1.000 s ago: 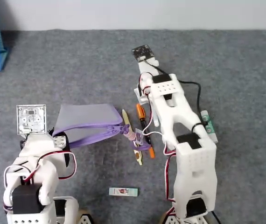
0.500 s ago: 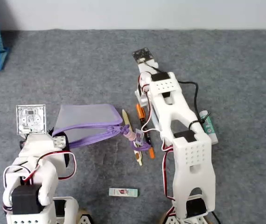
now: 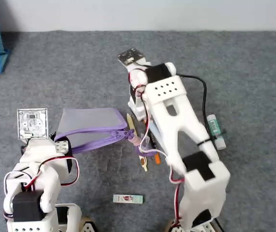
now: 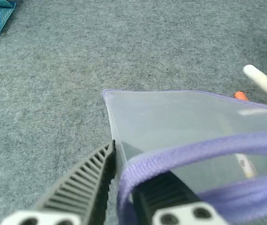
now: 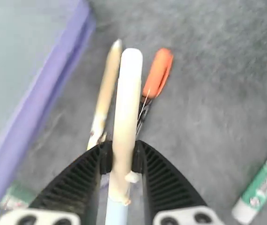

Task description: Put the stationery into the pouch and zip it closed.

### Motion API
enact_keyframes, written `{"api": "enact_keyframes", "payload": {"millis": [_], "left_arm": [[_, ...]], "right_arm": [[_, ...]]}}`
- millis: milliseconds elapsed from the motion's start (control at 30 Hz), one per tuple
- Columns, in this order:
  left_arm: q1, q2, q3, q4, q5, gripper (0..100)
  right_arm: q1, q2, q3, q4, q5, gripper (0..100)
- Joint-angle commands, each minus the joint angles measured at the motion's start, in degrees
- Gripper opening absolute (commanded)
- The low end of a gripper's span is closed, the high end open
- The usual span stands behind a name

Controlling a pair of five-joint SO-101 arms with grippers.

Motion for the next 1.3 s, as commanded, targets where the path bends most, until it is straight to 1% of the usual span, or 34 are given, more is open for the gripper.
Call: {"api": "enact_keyframes", "payload": {"millis": [0, 133, 433, 533, 600, 733, 833, 967, 1133, 1267], "left_arm": [[0.5, -0.2, -3.3, 0.7, -1.0, 1], [0.5, -0.1, -3.3, 0.6, -1.0, 1], [0.6, 0.0, -3.7, 0.6, -1.0, 1], [4.5, 0.1, -3.8, 1.1, -3.1, 1], [7.2, 1.3, -3.9, 1.3, -3.2, 1], [8.8, 10.3, -8.2, 1.7, -3.0, 1], [8.8, 19.9, -15.3, 4.1, -2.9, 1], [8.8, 29.4, -24.7, 7.6, -0.9, 1], [8.8, 33.4, -30.0, 9.3, 0.7, 1], [8.8, 35.0, -31.1, 9.3, 1.5, 1]], "right_arm": [[-1.4, -8.1, -0.6, 6.1, 0.0, 0.8], [-0.9, -15.1, 2.1, 8.1, -2.6, 0.8], [-3.2, -40.1, 21.9, 7.3, -3.0, 0.8], [-3.1, -48.8, 25.8, 7.3, -3.0, 0.8], [-3.1, -53.9, 27.9, 7.3, -3.0, 0.8], [-3.1, -61.8, 30.7, 7.1, -4.4, 0.8], [-3.1, -66.9, 31.8, 4.4, -8.1, 0.8], [-3.5, -72.5, 33.0, -0.5, -11.2, 0.8], [-8.4, -76.7, 33.4, -8.0, -17.8, 0.8], [-9.6, -77.1, 33.5, -18.3, -22.9, 0.8]]}}
